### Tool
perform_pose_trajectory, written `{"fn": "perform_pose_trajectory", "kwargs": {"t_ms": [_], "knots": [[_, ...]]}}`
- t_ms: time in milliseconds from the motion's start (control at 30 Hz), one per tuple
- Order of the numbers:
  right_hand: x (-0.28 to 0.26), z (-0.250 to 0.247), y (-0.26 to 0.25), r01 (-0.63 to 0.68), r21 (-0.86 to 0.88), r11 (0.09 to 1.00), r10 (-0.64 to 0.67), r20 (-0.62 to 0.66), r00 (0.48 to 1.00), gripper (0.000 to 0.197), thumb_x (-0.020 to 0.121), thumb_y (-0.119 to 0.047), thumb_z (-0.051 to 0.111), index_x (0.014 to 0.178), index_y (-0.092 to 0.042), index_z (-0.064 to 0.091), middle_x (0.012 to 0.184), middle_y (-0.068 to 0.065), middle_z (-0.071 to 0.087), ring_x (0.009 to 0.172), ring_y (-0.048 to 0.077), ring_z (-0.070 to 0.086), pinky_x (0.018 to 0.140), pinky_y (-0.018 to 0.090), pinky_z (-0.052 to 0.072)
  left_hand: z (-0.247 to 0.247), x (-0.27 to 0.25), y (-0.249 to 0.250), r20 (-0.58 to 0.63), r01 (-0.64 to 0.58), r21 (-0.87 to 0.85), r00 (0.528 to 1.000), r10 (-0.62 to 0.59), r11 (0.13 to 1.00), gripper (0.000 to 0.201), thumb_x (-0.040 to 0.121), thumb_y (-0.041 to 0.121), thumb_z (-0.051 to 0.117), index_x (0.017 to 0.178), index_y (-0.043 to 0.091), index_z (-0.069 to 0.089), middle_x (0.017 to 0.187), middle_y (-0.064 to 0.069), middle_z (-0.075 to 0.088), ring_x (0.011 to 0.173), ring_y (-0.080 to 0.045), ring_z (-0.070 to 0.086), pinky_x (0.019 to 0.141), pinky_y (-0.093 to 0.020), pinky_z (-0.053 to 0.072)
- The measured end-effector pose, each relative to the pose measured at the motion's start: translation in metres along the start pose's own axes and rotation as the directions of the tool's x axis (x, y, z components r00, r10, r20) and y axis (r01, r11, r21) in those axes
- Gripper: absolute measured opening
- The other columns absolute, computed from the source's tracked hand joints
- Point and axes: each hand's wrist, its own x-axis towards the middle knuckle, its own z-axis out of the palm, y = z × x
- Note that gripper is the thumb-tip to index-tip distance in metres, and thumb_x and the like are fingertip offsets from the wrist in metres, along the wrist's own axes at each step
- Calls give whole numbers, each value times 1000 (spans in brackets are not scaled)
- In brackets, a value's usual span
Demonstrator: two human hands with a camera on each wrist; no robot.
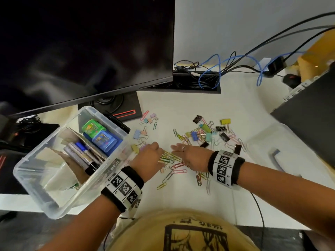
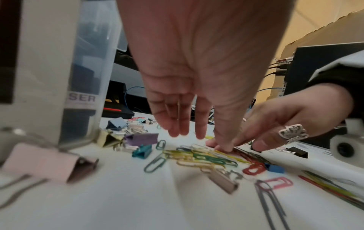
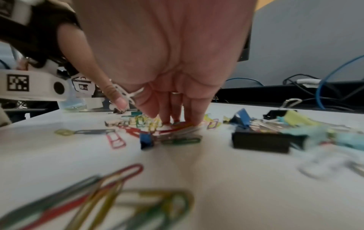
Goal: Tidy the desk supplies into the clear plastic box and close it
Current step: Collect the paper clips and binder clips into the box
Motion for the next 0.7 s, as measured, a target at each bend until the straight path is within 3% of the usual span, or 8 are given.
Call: {"fn": "perform_pose_trajectory", "kwargs": {"t_ms": [33, 100, 167, 200, 300, 400, 533, 700], "knots": [[-8, 4, 1, 11, 32, 999, -11, -24, 1000, 54, 95, -4, 36, 146, -6, 18, 158, 10, 8, 146, 23, 9, 119, 33, 13, 1, -4, 3, -22, 21, -66, 1000, -23, 998, 40, 88, 30, 58, 123, 12, 53, 122, -7, 49, 113, -24, 49, 97, -35, 43], [-24, 8, 3, 2, 122, 993, 22, -193, 981, 45, 95, -7, 43, 140, -5, 36, 153, 14, 27, 142, 28, 25, 117, 40, 27, 5, -11, 9, -2, 62, -115, 998, -62, 991, 40, 85, 32, 64, 117, 11, 56, 118, -8, 51, 110, -24, 51, 92, -33, 44], [-34, 13, 7, -35, 179, 983, 99, -367, 925, 34, 90, -8, 54, 123, -5, 57, 131, 20, 53, 122, 36, 48, 101, 44, 44, 12, -13, 13, 36, 112, -128, 994, -108, 985, 36, 85, 29, 64, 115, 8, 57, 119, -10, 55, 109, -26, 54, 88, -31, 44], [-38, 16, 7, -59, 198, 978, 134, -386, 913, 28, 88, -10, 57, 116, -5, 62, 119, 19, 60, 112, 36, 53, 94, 41, 47, 15, -13, 14, 42, 132, -136, 991, -128, 982, 35, 87, 26, 63, 115, 7, 57, 120, -10, 56, 109, -26, 54, 86, -29, 44], [-39, 24, 2, -119, 232, 965, 184, -283, 941, 28, 91, -18, 54, 115, -7, 61, 113, 14, 62, 106, 30, 55, 87, 36, 44, 18, -16, 15, 27, 175, -161, 985, -173, 971, 31, 89, 20, 60, 117, 6, 58, 122, -11, 58, 111, -25, 55, 86, -27, 43], [-33, 27, -1, -153, 261, 953, 225, -274, 935, 30, 91, -22, 55, 118, -9, 58, 115, 13, 61, 106, 29, 56, 87, 35, 45, 21, -22, 10, 22, 203, -167, 979, -202, 965, 29, 90, 19, 59, 115, 5, 58, 121, -11, 58, 111, -24, 55, 90, -26, 43], [-28, 33, -3, -165, 265, 950, 237, -267, 934, 28, 93, -14, 48, 117, -4, 58, 115, 16, 61, 107, 30, 55, 88, 36, 46, 21, -35, 2, -2, 221, -144, 975, -224, 965, 27, 88, 24, 60, 111, 9, 60, 114, -8, 62, 102, -19, 57, 86, -23, 44], [-29, 39, 0, -162, 288, 944, 241, -264, 934, 28, 93, -4, 42, 114, 0, 61, 115, 20, 62, 107, 31, 55, 91, 37, 45, 1, -23, 15, -212, 149, -236, 957, -200, 960, 25, 87, 20, 58, 109, 11, 60, 104, -8, 63, 81, -15, 53, 72, -22, 44]]}}
